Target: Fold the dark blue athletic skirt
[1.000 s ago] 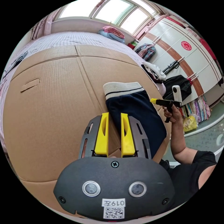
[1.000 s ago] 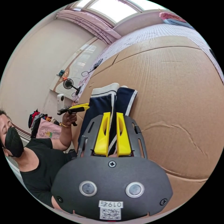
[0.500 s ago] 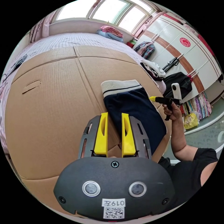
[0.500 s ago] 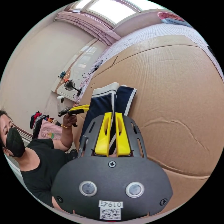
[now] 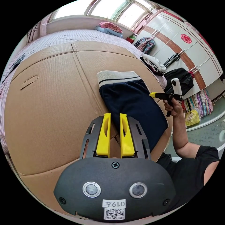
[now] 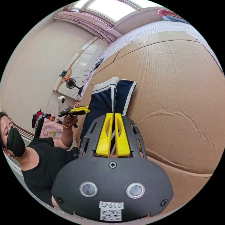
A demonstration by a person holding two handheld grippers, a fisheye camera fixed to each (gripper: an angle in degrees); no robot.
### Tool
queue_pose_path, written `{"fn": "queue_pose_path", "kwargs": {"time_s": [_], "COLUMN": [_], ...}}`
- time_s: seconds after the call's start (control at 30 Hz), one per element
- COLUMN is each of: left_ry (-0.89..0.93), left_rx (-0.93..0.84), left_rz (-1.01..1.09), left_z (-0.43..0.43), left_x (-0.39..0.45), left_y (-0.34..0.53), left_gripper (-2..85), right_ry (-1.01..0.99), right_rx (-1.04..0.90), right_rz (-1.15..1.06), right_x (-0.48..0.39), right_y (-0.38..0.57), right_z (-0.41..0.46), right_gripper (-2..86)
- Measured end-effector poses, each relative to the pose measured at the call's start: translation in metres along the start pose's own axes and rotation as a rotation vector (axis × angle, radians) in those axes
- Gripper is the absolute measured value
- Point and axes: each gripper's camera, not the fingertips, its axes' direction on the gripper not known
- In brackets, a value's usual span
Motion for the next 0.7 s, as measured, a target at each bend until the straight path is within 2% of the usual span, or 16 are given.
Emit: {"fn": "queue_pose_path", "kwargs": {"time_s": [0.2,0.5,0.7], "left_ry": [0.021,-0.014,0.063], "left_rx": [0.012,-0.008,0.015], "left_rz": [-0.021,0.015,-0.021], "left_z": [-0.004,-0.003,-0.012], "left_x": [0.001,0.013,0.013], "left_y": [0.005,0.009,0.015], "left_gripper": [6.7,6.0,7.2], "right_ry": [-0.052,0.004,-0.012], "right_rx": [-0.008,-0.007,-0.005], "right_rz": [-0.004,-0.02,-0.031], "right_x": [-0.004,-0.016,-0.03], "right_y": [0.015,0.029,0.045], "right_z": [-0.009,-0.013,-0.016], "right_gripper": [0.9,-0.1,0.5]}}
